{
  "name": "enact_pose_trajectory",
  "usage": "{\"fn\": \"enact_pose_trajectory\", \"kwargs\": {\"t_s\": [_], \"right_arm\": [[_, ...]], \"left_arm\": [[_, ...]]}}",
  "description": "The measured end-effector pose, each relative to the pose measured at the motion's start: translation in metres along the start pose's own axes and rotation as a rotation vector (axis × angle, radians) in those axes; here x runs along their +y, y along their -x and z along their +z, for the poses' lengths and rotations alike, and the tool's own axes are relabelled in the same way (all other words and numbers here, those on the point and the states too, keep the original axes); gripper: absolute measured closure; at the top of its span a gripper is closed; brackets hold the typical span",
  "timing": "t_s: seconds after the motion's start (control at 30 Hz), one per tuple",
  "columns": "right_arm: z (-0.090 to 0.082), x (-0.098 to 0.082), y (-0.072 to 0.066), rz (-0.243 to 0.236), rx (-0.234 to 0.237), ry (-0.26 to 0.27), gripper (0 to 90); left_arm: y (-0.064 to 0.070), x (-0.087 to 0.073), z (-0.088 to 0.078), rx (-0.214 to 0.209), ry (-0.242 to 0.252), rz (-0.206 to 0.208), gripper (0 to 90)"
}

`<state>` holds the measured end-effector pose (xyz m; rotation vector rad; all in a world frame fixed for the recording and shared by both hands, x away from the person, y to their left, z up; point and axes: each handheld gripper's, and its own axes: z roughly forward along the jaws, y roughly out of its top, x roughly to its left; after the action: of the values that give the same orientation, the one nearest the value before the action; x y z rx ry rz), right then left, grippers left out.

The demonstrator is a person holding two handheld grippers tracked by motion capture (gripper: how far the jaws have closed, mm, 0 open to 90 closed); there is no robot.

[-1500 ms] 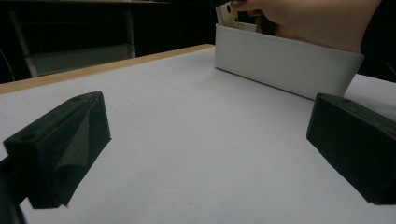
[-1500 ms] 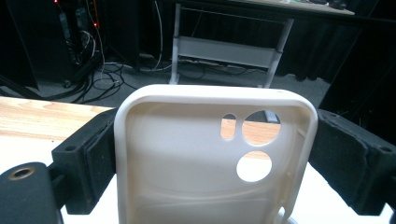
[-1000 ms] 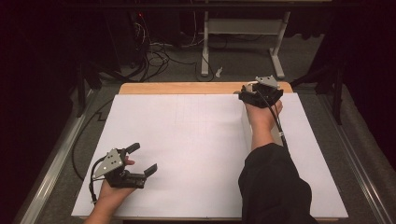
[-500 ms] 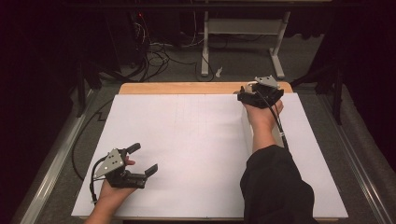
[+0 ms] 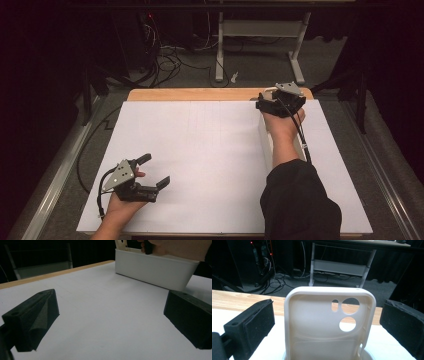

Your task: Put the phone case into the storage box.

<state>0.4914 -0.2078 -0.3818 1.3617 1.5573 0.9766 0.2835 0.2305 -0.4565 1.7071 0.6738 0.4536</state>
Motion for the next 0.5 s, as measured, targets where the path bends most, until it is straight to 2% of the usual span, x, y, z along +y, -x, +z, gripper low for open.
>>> {"fn": "enact_pose_trajectory", "kwargs": {"t_s": [0.5], "right_arm": [[-0.0101,-0.0011,0.0008,0.01,0.019,0.005,0.0]], "left_arm": [[-0.0007,-0.0008,0.002,0.011,-0.017,0.003,1.0]]}}
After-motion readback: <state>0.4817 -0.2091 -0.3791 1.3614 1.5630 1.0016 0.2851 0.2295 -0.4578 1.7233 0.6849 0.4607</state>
